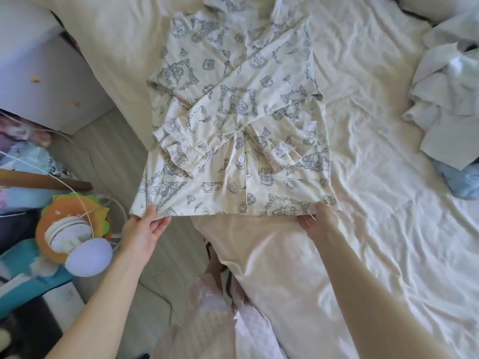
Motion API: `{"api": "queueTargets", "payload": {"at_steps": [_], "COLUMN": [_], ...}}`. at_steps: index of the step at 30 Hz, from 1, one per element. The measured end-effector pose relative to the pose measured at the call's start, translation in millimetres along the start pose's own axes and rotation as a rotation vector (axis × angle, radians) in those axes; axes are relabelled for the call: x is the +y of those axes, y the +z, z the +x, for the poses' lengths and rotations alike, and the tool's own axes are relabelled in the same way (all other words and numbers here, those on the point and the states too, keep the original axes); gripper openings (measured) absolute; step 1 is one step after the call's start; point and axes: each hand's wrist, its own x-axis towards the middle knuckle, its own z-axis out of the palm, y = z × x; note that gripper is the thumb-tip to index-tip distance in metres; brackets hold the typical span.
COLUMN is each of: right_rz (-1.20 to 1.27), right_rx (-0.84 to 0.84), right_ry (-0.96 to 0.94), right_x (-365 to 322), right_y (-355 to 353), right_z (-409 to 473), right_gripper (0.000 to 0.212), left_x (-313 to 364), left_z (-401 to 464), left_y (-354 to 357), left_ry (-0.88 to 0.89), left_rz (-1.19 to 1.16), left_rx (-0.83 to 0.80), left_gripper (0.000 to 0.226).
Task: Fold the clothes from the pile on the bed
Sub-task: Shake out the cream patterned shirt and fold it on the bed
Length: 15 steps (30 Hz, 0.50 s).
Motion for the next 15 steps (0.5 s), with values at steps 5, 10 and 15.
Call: {"api": "queueTargets", "payload": {"at_steps": [5, 10, 15], "right_rz": [0.031, 0.014, -0.019], "right_rx": [-0.034, -0.049, -0.02], "right_ry": [-0.058, -0.114, -0.146], "right_x": [14.3, 11.5, -2.1], "right_y": [-25.8, -45.4, -70.3], "right_z": [-5.3, -28.5, -58.0], "right_gripper": [0.028, 0.03, 0.033], "left_x": [-2.8, 4.1, 15.8], "left_z": [-6.4, -31.0, -63.1], "left_y": [-5.3, -15.3, -18.6], "left_ry": [-0.006, -0.018, -0.089], "left_rz": [-0.003, -0.018, 0.005], "left_rx": [0.013, -0.029, -0.018], "left_gripper": [0.01, 0.016, 0.013]}}
